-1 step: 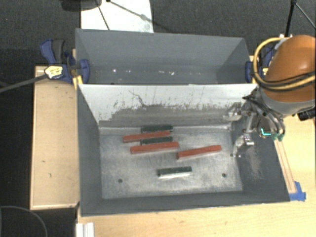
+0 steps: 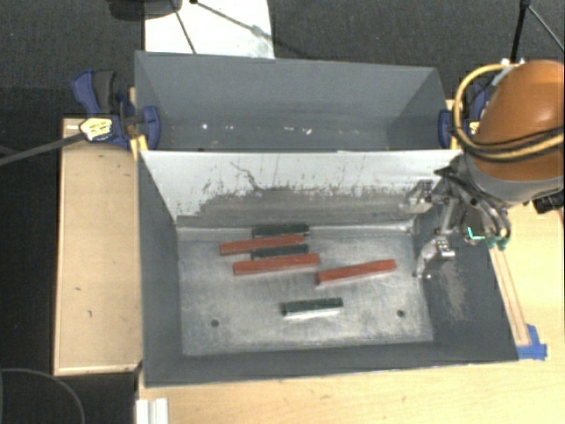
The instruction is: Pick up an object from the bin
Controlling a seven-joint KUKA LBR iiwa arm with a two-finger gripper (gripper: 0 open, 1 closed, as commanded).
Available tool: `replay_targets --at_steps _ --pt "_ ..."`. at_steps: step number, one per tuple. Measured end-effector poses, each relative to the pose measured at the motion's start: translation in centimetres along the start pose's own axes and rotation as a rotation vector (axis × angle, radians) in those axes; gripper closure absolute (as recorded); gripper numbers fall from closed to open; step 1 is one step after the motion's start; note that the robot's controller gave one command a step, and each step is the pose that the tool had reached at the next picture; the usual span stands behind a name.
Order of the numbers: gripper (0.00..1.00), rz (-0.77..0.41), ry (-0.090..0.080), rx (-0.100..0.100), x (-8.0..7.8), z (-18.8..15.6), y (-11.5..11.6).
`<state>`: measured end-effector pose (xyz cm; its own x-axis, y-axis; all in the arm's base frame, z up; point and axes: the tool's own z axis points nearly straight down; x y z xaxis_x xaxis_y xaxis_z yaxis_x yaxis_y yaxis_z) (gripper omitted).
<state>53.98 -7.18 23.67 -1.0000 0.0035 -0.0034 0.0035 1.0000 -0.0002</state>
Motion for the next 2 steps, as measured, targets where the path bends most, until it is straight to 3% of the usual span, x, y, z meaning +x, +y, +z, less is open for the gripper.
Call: replay_targets --at_steps 1,2 --pt "0.0 -0.053 -0.006 0.002 -0.3 4.1 4.3" --pt "0.0 -0.085 -0.005 -0.004 -0.3 10.0 4.9"
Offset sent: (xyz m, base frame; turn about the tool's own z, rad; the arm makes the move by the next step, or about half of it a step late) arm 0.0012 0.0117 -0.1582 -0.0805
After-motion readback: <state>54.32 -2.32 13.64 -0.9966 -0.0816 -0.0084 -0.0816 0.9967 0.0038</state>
